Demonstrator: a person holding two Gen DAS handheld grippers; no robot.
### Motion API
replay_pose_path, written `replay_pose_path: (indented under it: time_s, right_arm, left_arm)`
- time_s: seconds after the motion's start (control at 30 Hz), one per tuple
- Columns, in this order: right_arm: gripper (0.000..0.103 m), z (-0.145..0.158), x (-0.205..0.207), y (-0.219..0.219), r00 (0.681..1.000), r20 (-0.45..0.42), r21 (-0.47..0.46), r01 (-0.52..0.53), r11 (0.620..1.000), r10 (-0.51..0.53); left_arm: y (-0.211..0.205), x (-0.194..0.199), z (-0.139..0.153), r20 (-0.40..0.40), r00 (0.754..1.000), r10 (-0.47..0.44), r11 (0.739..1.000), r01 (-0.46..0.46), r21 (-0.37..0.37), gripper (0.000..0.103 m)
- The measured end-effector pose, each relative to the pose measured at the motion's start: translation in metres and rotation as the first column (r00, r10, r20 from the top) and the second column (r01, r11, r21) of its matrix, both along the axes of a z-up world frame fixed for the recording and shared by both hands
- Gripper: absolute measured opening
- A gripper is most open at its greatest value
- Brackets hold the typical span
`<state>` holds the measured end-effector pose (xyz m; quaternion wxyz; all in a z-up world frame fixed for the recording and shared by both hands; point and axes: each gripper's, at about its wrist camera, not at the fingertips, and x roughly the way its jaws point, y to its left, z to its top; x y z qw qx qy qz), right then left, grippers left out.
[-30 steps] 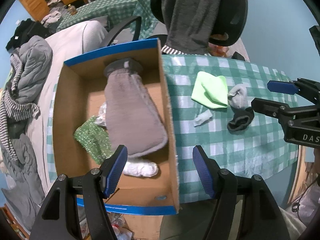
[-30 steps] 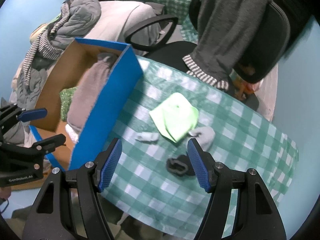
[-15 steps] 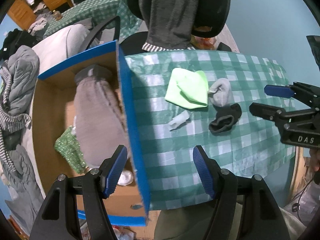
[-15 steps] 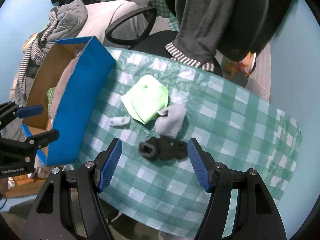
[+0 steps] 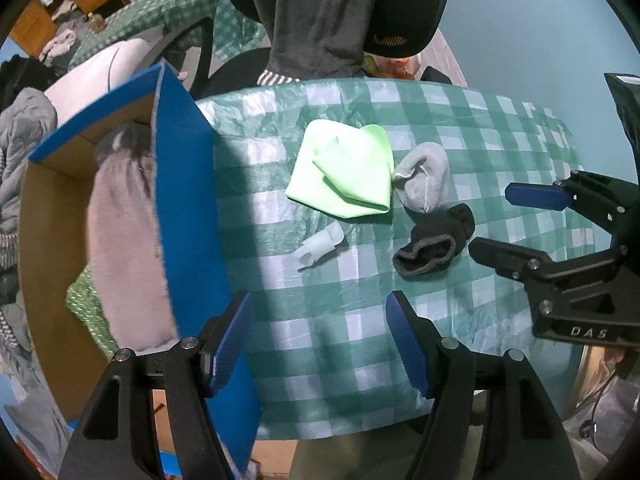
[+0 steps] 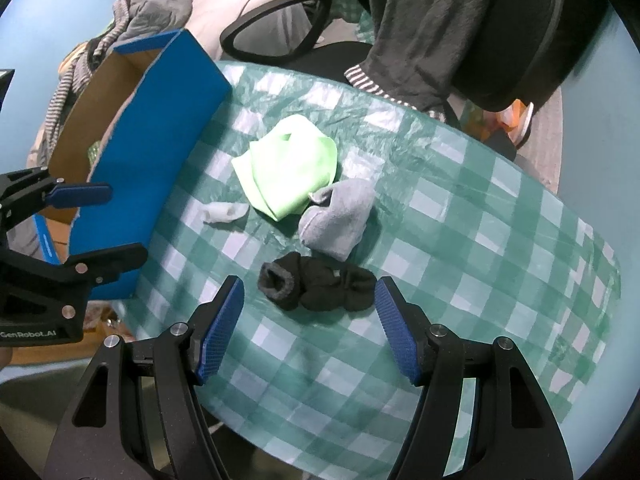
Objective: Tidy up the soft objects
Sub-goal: 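Move both open tools back over the table toward the remaining items, then lower the left tool to the white plastic piece while the right tool lowers to the black sock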
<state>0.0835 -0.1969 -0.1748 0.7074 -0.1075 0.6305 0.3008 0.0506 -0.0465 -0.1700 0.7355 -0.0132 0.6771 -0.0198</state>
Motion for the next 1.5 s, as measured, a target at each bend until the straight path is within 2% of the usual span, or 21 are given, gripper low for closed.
replay_pose_path:
  time_s: [0.47, 0.87, 0.93, 1.2, 1.23, 1.4, 1.5]
  right_arm:
    - [0.068, -0.038, 0.007, 0.012, 0.998, -0.051, -0.026, -0.044, 0.999, 0.043]
    - [0.067, -0.059, 0.004, 0.014, 0.995, -0.067, -0.049, -0.083, 0.995, 0.08]
    - [0.052, -0.061, 0.002, 0.012, 0.994, -0.082, -0.044, -0.081, 0.996, 0.077]
    - [0.036, -0.06, 0.002, -0.009, 0.995, -0.095, -0.046, -0.024, 0.999, 0.02]
    - [0.031, -0.059, 0.002, -0.012, 0.995, -0.098, -0.046, -0.011, 0.999, 0.007]
    - [0.031, -0.06, 0.008, -0.033, 0.989, -0.126, -0.076, 0.072, 0.995, -0.081]
    - [0.031, -0.062, 0.01, -0.047, 0.98, -0.145, -0.096, 0.125, 0.987, -0.138]
  left_arm:
    - [0.0, 0.012, -0.029, -0.041, 0.999, 0.007, 1.0, -0.006, 0.019, 0.07]
    - [-0.006, 0.028, -0.04, -0.068, 0.997, -0.032, 0.999, 0.034, 0.034, 0.07]
    - [-0.007, 0.031, -0.043, -0.077, 0.996, -0.036, 0.999, 0.038, 0.031, 0.07]
    - [-0.011, 0.035, -0.06, -0.118, 0.992, -0.044, 0.999, 0.046, 0.02, 0.07]
    - [-0.011, 0.034, -0.062, -0.121, 0.992, -0.044, 0.999, 0.047, 0.021, 0.07]
    - [0.0, 0.03, -0.066, -0.13, 0.99, -0.046, 0.998, 0.05, 0.031, 0.07]
    - [0.008, 0.028, -0.066, -0.128, 0.991, -0.043, 0.999, 0.044, 0.013, 0.07]
